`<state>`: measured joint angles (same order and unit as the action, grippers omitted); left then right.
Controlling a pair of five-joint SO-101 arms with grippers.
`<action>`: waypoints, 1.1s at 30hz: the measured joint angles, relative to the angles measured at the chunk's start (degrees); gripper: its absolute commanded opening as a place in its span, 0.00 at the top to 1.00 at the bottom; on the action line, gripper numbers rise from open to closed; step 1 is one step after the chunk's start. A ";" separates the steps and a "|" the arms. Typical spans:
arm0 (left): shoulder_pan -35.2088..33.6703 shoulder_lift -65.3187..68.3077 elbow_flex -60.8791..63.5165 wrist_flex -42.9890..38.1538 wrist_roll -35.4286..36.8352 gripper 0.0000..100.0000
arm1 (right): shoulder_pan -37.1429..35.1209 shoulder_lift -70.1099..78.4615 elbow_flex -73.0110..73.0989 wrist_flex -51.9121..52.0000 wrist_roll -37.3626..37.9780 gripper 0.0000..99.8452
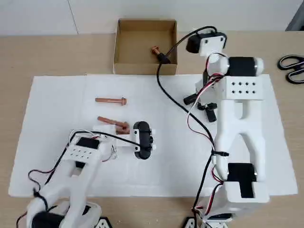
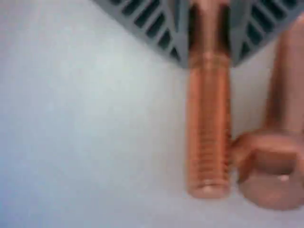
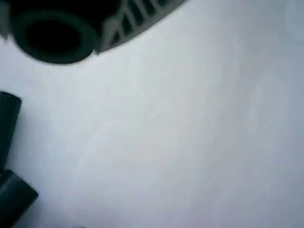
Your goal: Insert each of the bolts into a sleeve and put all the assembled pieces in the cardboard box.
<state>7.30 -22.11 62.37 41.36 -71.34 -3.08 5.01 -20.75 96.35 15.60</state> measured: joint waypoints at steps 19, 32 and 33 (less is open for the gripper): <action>-0.35 6.24 -9.58 5.63 2.64 0.88 | 0.00 0.00 0.00 0.00 0.00 1.00; -0.35 6.51 -25.93 23.12 13.63 0.88 | 0.00 0.00 0.00 0.00 0.00 1.00; -0.35 6.51 -27.43 23.91 15.65 0.88 | 0.00 0.00 0.00 0.00 0.00 1.00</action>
<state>6.95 -15.60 34.95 65.27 -55.69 -3.08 5.01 -20.75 96.35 15.60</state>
